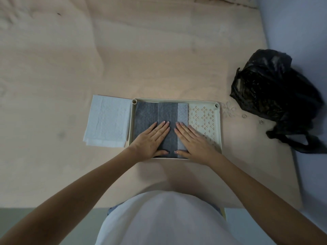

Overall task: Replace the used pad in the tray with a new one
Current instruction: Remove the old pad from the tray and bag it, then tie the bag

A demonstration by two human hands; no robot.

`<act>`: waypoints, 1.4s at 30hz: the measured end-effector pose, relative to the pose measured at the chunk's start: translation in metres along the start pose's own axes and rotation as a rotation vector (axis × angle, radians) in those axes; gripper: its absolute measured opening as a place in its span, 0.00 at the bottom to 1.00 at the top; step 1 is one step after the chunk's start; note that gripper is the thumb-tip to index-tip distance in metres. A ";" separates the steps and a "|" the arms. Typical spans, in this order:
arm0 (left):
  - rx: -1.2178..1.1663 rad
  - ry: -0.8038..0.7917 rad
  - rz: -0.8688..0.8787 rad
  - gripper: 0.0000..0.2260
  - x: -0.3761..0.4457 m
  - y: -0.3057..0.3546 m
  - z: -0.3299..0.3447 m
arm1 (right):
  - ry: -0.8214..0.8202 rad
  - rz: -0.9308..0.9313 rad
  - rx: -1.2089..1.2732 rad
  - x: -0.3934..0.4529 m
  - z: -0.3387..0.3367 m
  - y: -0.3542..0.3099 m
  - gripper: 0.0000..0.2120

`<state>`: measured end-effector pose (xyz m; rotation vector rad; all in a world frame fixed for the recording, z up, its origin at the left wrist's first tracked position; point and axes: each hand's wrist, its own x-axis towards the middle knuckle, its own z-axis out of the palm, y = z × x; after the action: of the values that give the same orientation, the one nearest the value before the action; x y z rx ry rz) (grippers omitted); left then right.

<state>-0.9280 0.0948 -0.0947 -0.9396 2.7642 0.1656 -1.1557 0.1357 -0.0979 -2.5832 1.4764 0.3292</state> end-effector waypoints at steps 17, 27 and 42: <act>0.022 0.000 0.070 0.39 0.021 0.013 -0.003 | -0.136 0.071 0.041 -0.016 -0.003 0.019 0.41; 0.023 -0.115 0.017 0.39 0.021 0.019 -0.007 | -0.131 0.050 0.083 -0.011 -0.009 0.019 0.44; -0.555 0.129 -0.794 0.15 0.023 -0.045 -0.066 | 0.084 0.316 0.132 0.056 -0.081 -0.100 0.19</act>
<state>-0.9292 0.0338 -0.0377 -2.1494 2.2350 0.7637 -1.0326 0.1205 -0.0320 -2.2856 1.8713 0.1529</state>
